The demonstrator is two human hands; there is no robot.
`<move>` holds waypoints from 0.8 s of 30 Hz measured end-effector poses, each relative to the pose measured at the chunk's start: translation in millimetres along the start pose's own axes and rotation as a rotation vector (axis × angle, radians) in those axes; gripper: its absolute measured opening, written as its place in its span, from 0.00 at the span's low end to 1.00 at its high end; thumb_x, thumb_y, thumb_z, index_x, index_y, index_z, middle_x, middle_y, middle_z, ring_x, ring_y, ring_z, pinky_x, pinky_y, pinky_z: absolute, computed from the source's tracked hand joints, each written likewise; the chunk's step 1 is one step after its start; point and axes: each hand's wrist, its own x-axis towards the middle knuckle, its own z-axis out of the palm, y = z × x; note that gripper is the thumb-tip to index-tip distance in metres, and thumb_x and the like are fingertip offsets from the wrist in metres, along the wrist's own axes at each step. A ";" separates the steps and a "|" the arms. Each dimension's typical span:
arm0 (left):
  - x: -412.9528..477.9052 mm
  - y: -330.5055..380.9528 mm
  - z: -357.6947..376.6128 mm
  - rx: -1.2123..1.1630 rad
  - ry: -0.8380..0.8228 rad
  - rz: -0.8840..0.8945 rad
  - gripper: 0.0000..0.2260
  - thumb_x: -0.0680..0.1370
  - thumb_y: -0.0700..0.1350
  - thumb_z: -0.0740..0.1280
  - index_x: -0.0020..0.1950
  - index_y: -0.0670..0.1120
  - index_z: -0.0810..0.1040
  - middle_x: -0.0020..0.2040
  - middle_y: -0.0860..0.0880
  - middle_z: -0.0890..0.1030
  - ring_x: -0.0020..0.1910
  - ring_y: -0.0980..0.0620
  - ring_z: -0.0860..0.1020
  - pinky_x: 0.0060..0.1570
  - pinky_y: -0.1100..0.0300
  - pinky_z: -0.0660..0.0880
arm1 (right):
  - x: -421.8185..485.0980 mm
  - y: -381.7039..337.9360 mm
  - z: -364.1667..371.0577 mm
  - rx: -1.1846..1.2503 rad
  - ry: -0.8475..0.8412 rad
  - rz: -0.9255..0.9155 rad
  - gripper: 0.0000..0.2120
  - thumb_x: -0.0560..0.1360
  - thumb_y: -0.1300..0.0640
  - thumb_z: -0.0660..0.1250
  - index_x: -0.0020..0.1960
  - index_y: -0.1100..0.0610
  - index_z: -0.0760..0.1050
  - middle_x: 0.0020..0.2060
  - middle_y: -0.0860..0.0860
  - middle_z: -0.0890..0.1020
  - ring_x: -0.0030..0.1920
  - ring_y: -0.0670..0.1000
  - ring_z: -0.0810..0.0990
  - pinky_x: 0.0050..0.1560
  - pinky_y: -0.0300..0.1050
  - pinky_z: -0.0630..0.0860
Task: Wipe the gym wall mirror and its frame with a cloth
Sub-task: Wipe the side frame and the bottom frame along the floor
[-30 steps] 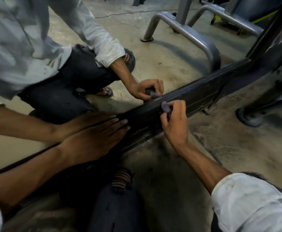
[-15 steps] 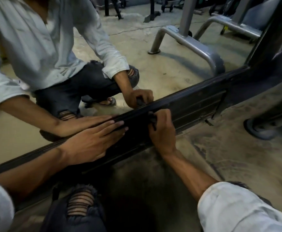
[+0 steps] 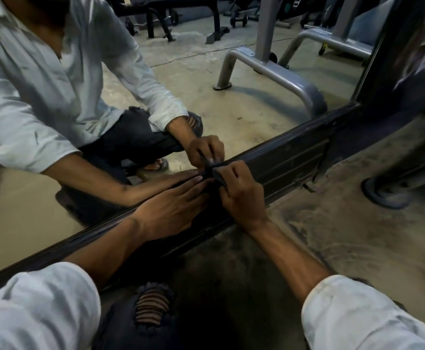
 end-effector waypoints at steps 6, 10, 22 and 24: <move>2.2 -0.1 -4.1 0.129 -0.032 0.069 0.39 0.81 0.52 0.63 0.86 0.36 0.52 0.87 0.37 0.49 0.86 0.37 0.41 0.83 0.42 0.37 | 22.3 47.2 -22.4 -0.030 0.265 0.382 0.07 0.76 0.64 0.67 0.53 0.56 0.79 0.52 0.54 0.74 0.49 0.55 0.78 0.39 0.55 0.79; 3.4 1.5 -2.7 0.122 -0.058 0.025 0.38 0.81 0.52 0.65 0.86 0.37 0.56 0.86 0.38 0.57 0.86 0.38 0.43 0.84 0.42 0.41 | 9.9 16.0 -12.7 0.026 0.028 0.044 0.10 0.76 0.64 0.68 0.56 0.57 0.79 0.52 0.54 0.75 0.49 0.54 0.77 0.37 0.49 0.79; 15.6 -3.0 -11.4 0.121 -0.047 0.080 0.40 0.79 0.51 0.67 0.86 0.38 0.56 0.87 0.40 0.52 0.87 0.41 0.44 0.85 0.44 0.42 | -9.3 16.5 3.2 0.155 0.119 0.257 0.10 0.78 0.64 0.67 0.52 0.57 0.66 0.51 0.54 0.72 0.44 0.55 0.77 0.34 0.50 0.77; 29.4 -5.4 -13.5 0.151 -0.041 0.114 0.40 0.79 0.52 0.67 0.86 0.38 0.56 0.87 0.39 0.52 0.87 0.40 0.44 0.84 0.44 0.40 | -6.8 29.3 -0.3 0.176 0.156 0.386 0.09 0.78 0.64 0.67 0.51 0.57 0.67 0.50 0.52 0.71 0.43 0.56 0.77 0.34 0.49 0.72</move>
